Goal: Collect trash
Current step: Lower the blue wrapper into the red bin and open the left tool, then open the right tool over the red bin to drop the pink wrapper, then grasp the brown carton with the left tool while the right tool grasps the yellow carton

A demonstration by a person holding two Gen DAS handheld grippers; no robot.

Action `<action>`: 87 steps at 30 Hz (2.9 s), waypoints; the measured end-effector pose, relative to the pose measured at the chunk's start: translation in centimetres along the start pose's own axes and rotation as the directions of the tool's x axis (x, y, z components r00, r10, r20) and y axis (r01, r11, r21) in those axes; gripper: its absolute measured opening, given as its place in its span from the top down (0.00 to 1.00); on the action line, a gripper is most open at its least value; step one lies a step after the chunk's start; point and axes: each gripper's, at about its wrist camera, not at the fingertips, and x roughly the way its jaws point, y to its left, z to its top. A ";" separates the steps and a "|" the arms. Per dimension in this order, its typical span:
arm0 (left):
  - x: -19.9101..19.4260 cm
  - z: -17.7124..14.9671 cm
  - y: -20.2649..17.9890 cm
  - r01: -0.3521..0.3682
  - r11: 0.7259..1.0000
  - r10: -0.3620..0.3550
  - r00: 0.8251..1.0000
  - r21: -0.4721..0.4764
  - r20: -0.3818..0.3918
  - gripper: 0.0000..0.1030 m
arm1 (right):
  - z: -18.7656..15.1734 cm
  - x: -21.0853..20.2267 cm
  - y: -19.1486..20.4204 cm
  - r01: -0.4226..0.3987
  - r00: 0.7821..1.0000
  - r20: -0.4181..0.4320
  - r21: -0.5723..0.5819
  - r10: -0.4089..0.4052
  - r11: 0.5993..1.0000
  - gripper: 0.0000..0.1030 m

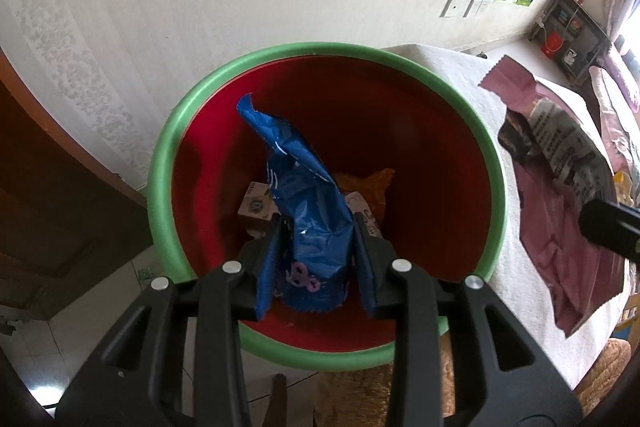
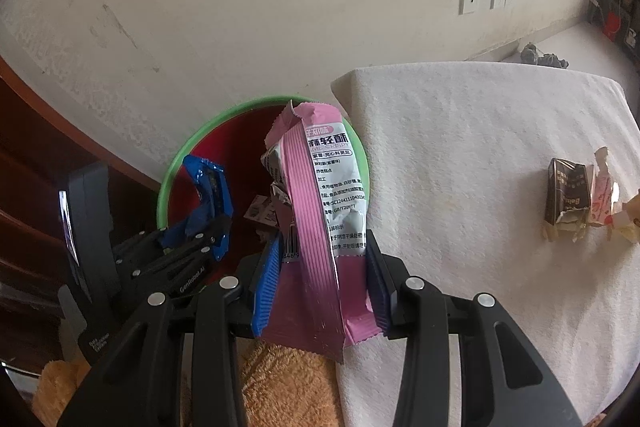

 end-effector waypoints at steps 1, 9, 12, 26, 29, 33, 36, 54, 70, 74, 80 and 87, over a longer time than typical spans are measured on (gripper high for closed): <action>0.0 0.0 0.1 -0.001 1.000 0.001 1.000 -0.002 0.000 0.67 | 0.1 0.0 0.1 0.001 1.000 0.001 -0.004 -0.001 1.000 0.62; -0.1 -0.1 0.4 -0.012 1.000 0.012 1.000 -0.012 0.001 0.62 | 0.5 0.6 1.2 0.011 1.000 -0.003 -0.044 -0.011 0.999 0.62; -0.1 -0.1 0.6 -0.013 1.000 0.013 1.000 -0.016 -0.002 0.62 | 0.5 0.6 1.3 0.006 1.000 -0.006 -0.049 -0.006 0.999 0.62; -0.2 -0.3 1.0 -0.015 1.000 0.015 1.000 -0.019 -0.004 0.50 | 0.9 1.3 1.8 -0.018 1.000 -0.019 -0.055 0.017 0.998 0.62; -0.2 -0.4 1.2 -0.015 1.000 0.015 1.000 -0.020 0.002 0.43 | 1.1 1.5 2.1 -0.025 1.000 -0.019 -0.053 0.024 0.998 0.61; -0.5 -0.4 1.4 -0.014 1.000 0.014 1.000 -0.027 0.023 0.29 | 1.5 1.3 2.0 -0.053 0.999 0.004 -0.028 0.053 0.998 0.46; -0.8 -0.3 1.5 -0.023 0.999 0.024 0.999 -0.027 0.037 0.25 | 1.7 0.8 1.9 -0.063 0.997 0.034 -0.011 0.063 0.998 0.32; -3.1 -0.3 -1.4 -0.028 0.999 0.022 0.986 0.034 0.165 0.12 | -6.4 -10.1 -25.9 0.092 0.881 0.214 0.797 -0.422 0.597 0.18; -5.7 -0.5 -12.6 0.033 0.967 -0.088 0.974 0.254 0.207 0.07 | -6.2 -9.5 -31.9 -0.048 0.956 0.222 0.759 -0.189 0.649 0.84; -5.3 -0.4 -17.7 0.096 0.929 -0.168 0.970 0.358 0.175 0.07 | -9.4 -12.2 -27.7 -0.024 0.960 0.227 0.646 -0.162 0.763 0.84; -2.7 -0.1 -25.5 0.192 0.882 -0.248 0.966 0.431 0.076 0.07 | -17.0 -11.5 -23.4 0.010 0.987 0.122 0.614 -0.107 0.789 0.84; 1.2 0.1 -33.0 0.198 0.858 -0.226 0.974 0.473 0.001 0.18 | -18.2 -11.5 -23.8 0.008 0.985 0.135 0.594 -0.110 0.804 0.50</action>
